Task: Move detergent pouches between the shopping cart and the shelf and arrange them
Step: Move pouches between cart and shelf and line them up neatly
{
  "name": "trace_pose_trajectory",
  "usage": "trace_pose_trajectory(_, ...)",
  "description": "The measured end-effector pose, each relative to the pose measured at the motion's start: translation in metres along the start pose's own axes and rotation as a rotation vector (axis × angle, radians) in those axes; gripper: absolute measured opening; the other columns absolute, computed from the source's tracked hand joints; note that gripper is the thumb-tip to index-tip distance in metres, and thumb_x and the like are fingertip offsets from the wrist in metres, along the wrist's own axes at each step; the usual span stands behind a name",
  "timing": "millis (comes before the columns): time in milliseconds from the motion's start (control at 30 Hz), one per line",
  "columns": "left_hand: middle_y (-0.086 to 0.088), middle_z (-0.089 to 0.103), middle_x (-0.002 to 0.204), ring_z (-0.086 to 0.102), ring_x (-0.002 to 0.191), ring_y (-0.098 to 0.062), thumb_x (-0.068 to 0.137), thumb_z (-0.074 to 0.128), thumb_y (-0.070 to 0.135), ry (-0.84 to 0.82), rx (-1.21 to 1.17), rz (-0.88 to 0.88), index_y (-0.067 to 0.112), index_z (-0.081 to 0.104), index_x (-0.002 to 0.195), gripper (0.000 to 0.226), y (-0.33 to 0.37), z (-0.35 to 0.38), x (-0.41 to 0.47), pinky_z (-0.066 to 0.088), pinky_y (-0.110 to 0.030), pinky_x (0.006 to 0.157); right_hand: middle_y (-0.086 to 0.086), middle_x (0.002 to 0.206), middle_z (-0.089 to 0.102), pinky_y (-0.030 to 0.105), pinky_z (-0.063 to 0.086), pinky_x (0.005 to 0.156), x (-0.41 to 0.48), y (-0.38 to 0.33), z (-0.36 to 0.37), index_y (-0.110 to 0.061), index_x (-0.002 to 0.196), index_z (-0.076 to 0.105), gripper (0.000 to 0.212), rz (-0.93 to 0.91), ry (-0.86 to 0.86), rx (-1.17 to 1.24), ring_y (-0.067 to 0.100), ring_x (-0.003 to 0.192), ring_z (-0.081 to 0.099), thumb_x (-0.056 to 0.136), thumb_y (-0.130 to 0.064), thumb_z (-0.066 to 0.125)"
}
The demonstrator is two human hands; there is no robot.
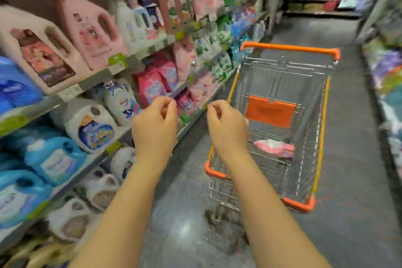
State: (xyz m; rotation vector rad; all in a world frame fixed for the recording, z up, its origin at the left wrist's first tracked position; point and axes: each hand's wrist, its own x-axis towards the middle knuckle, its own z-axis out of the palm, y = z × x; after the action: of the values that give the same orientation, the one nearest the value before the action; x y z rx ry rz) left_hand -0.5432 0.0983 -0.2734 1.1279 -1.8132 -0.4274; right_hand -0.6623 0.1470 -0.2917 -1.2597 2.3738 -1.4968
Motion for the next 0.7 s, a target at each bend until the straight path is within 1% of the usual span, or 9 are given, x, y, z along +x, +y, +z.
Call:
trace_pose_trajectory(67,-0.007,0.067,0.070,0.060,0.072,-0.025,0.091,0.050,0.027,-0.068,-0.005,-0.006,0.015,0.066,0.086,0.020,0.033,0.053,-0.017,0.034,-0.033,0.065,0.005,0.094,0.072,0.040,0.040,0.088,0.011,0.046,-0.038,-0.019,0.095,0.067,0.025,0.037,-0.014,-0.066,0.029,0.096,0.061,0.092,-0.028,0.044)
trace_pose_trajectory(167,-0.006,0.066,0.069,0.057,0.069,-0.023,0.092,0.052,0.023,-0.174,-0.044,-0.018,0.014,0.066,0.086,0.017,0.078,0.134,-0.038,0.025,-0.031,0.059,0.002,0.100,0.071,0.042,0.041,0.090,0.033,0.113,-0.097,-0.019,0.098,0.066,0.022,0.094,-0.033,-0.129,0.028,0.099,0.059,0.093,-0.025,0.045)
trace_pose_trajectory(233,-0.005,0.066,0.070,0.058,0.071,-0.024,0.092,0.052,0.023,-0.233,-0.065,-0.018,0.014,0.066,0.087,0.017,0.102,0.180,-0.051,0.028,-0.033,0.062,0.003,0.104,0.069,0.043,0.044,0.088,0.044,0.154,-0.130,-0.017,0.102,0.065,0.022,0.153,-0.039,-0.145,0.029,0.100,0.059,0.093,-0.024,0.046)
trace_pose_trajectory(333,0.000,0.061,0.069,0.058,0.075,-0.026,0.091,0.052,0.024,-0.346,-0.057,-0.066,0.015,0.066,0.089,0.017,0.120,0.235,-0.065,0.034,-0.035,0.066,0.006,0.114,0.066,0.043,0.044,0.091,0.055,0.205,-0.155,-0.018,0.120,0.056,0.030,0.276,-0.091,-0.182,0.030,0.107,0.057,0.093,-0.026,0.047)
trace_pose_trajectory(433,-0.002,0.063,0.078,0.060,0.086,-0.029,0.090,0.053,0.021,-0.390,-0.039,-0.126,0.015,0.066,0.099,0.017,0.111,0.276,-0.065,0.032,-0.031,0.067,0.009,0.128,0.058,0.037,0.043,0.095,0.066,0.245,-0.152,-0.019,0.137,0.040,0.047,0.374,-0.160,-0.157,0.029,0.115,0.054,0.093,-0.028,0.050)
trace_pose_trajectory(500,-0.007,0.069,0.094,0.061,0.093,-0.030,0.091,0.052,0.021,-0.427,-0.006,-0.181,0.016,0.062,0.111,0.023,0.095,0.305,-0.059,0.036,-0.030,0.071,0.009,0.134,0.053,0.035,0.042,0.093,0.077,0.271,-0.137,-0.018,0.142,0.034,0.053,0.427,-0.176,-0.118,0.027,0.118,0.053,0.092,-0.028,0.051)
trace_pose_trajectory(567,-0.007,0.069,0.106,0.061,0.098,-0.030,0.091,0.051,0.022,-0.484,0.026,-0.229,0.018,0.055,0.122,0.031,0.076,0.337,-0.052,0.042,-0.033,0.079,0.008,0.139,0.049,0.035,0.041,0.094,0.091,0.299,-0.115,-0.018,0.144,0.029,0.059,0.457,-0.203,-0.125,0.026,0.121,0.050,0.091,-0.027,0.053)
trace_pose_trajectory(633,-0.006,0.065,0.115,0.060,0.103,-0.029,0.091,0.052,0.024,-0.555,0.034,-0.285,0.020,0.045,0.133,0.042,0.051,0.380,-0.045,0.043,-0.035,0.085,0.009,0.142,0.044,0.035,0.040,0.096,0.112,0.329,-0.085,-0.019,0.147,0.025,0.064,0.501,-0.231,-0.149,0.027,0.125,0.047,0.090,-0.026,0.054)
trace_pose_trajectory(700,-0.007,0.059,0.127,0.058,0.110,-0.028,0.091,0.053,0.026,-0.629,0.038,-0.298,0.020,0.033,0.141,0.054,0.033,0.411,-0.042,0.042,-0.036,0.087,0.011,0.141,0.043,0.037,0.041,0.100,0.129,0.352,-0.064,-0.018,0.148,0.022,0.070,0.517,-0.268,-0.165,0.029,0.125,0.045,0.088,-0.024,0.057)
